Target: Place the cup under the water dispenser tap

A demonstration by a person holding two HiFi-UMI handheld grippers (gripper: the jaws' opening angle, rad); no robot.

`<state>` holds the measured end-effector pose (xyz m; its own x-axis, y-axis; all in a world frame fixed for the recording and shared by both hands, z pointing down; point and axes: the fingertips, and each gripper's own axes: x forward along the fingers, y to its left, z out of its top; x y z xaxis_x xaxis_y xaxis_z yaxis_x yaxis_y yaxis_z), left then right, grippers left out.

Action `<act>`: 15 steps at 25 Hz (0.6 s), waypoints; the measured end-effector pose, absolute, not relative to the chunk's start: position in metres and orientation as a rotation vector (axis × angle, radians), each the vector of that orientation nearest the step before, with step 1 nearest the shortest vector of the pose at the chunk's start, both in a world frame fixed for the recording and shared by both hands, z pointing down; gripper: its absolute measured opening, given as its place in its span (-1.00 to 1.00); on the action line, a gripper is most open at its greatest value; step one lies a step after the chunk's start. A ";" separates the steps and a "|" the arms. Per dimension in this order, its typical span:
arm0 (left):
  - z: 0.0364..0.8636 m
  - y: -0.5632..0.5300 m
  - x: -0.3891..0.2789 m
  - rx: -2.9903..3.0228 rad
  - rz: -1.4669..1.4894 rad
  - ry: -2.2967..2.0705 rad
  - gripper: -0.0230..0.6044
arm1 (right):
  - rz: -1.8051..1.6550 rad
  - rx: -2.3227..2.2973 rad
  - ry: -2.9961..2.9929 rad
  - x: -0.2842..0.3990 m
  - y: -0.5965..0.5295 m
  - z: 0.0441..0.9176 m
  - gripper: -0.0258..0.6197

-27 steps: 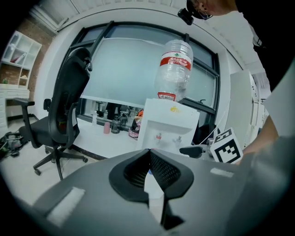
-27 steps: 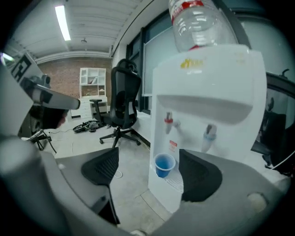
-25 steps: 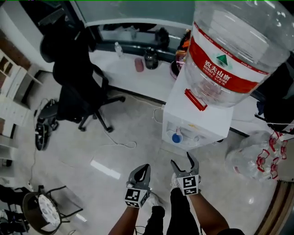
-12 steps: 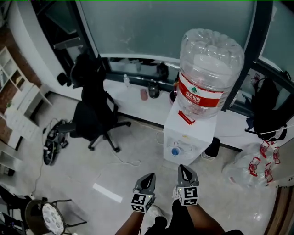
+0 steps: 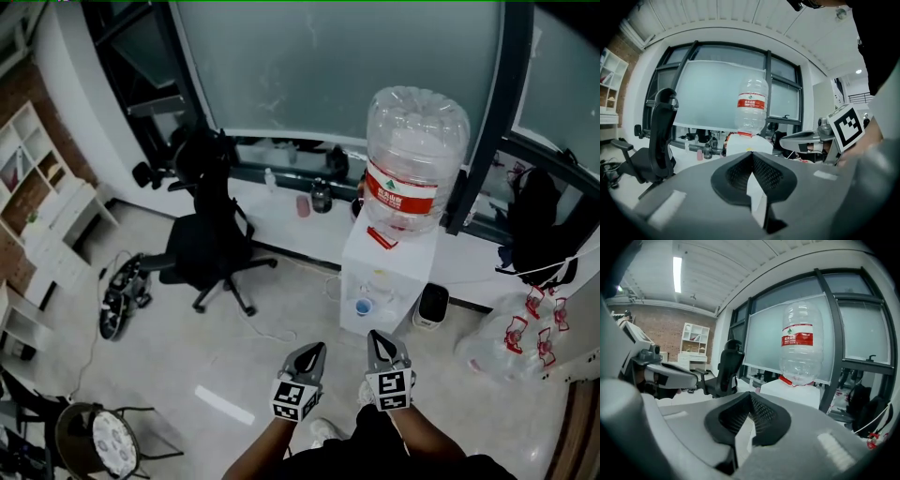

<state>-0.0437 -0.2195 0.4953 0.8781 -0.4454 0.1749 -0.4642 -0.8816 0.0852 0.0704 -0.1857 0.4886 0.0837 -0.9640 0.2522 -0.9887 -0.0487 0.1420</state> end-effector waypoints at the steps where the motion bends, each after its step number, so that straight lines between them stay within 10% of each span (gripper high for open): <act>1: 0.493 -0.216 -0.047 2.923 0.233 -0.705 -0.87 | 0.124 2.091 -1.955 0.068 -0.182 0.485 -0.92; 15: 0.468 -0.206 -0.052 2.954 0.197 -0.697 -0.87 | 0.017 2.098 -2.013 0.053 -0.176 0.446 -0.92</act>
<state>-0.0520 -0.2063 0.4677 0.8868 -0.4377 0.1485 -0.4507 -0.8901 0.0678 0.0526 -0.1762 0.4462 0.0540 -0.9842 0.1688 -0.9869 -0.0268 0.1593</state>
